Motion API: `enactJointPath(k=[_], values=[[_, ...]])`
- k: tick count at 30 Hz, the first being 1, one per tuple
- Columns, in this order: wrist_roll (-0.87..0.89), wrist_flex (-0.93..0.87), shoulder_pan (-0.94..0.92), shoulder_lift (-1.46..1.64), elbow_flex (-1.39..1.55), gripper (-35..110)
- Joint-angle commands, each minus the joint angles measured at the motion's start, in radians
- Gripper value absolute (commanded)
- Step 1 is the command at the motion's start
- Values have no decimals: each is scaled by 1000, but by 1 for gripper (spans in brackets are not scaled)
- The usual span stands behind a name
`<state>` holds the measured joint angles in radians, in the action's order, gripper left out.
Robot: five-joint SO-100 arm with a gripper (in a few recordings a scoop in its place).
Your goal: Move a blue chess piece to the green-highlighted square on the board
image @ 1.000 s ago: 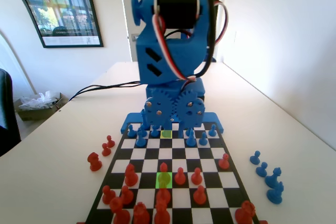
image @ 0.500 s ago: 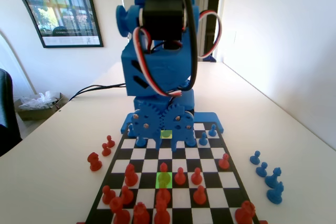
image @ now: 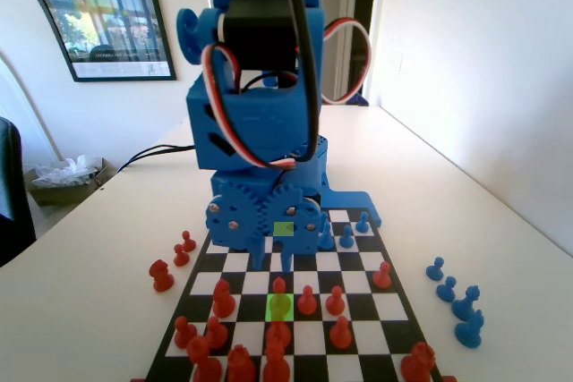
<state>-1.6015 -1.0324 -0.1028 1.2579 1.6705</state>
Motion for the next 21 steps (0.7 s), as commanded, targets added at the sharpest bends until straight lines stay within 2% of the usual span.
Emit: enactJointPath(k=[1,21], values=[[-17,2,-3,20,-80,9],[-5,23,38,0,-35,9]])
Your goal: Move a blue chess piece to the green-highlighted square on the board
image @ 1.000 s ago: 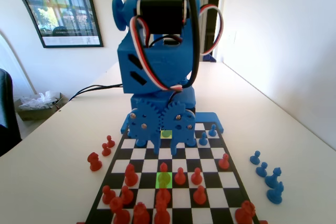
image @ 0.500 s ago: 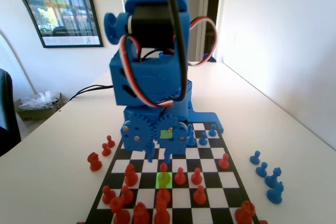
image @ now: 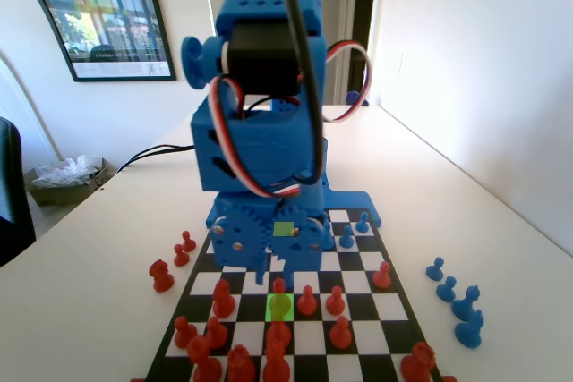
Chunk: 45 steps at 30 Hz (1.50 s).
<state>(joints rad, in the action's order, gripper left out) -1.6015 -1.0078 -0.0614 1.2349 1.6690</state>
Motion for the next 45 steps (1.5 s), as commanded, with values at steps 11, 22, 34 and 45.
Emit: enactJointPath(k=[11,22,34,45], values=[[-12,14,-17,31,11,9],[-35,38,-52,32,31,9],[-51,78,-54,12,48,9],[-41,103,-37,12,74,9]])
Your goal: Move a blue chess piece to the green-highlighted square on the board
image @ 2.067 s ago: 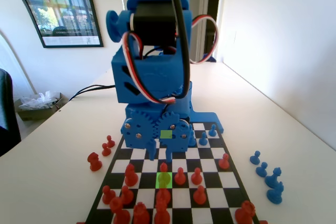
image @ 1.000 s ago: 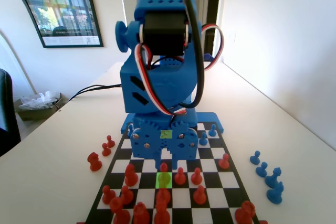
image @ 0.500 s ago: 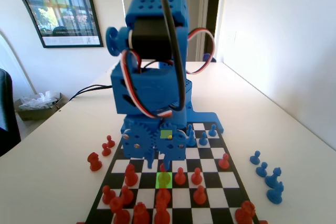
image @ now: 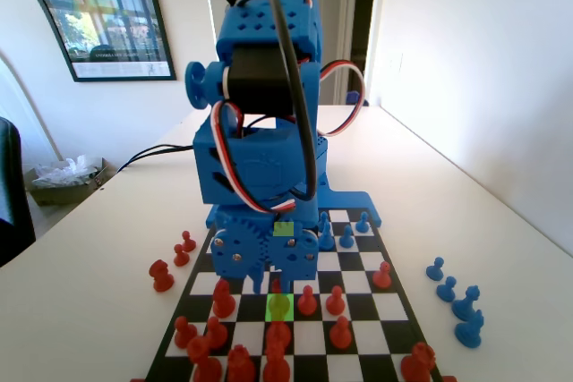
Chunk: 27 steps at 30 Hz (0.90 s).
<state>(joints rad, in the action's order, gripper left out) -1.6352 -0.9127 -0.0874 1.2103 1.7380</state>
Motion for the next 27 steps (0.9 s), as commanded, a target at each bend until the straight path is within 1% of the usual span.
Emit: enactJointPath(k=[1,27], values=[[-8,15,-9,37,6,9],[2,57,14,23,41,7]])
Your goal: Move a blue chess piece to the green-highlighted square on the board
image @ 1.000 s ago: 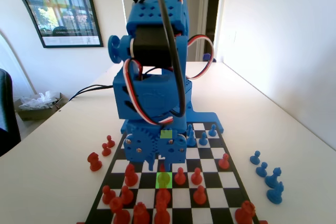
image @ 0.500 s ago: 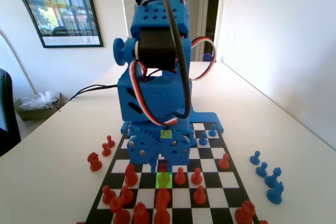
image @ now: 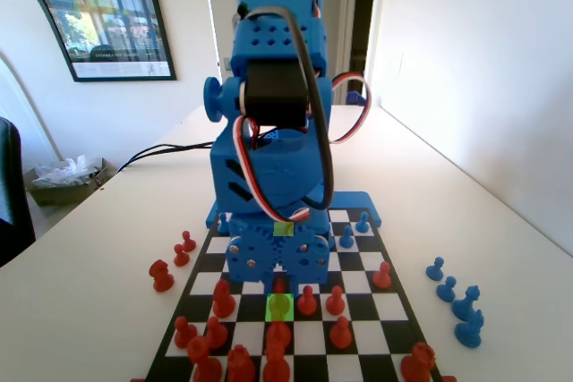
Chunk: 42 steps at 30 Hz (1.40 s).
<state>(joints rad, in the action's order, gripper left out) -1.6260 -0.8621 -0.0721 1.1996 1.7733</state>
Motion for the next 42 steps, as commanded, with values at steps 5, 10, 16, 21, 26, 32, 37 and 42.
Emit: enactJointPath(k=[5,10,16,21,26,32,37,42], values=[[-17,20,-8,34,12,3],[-23,21,-9,35,17,1],[-26,-2,-9,63,23,1],[-28,-55,-8,141,44,1],[-28,-133,-20,245,57,1],[-6,-215,-66,373,60,1],[25,-305,-140,456,40,1],[58,-357,-249,503,11,1]])
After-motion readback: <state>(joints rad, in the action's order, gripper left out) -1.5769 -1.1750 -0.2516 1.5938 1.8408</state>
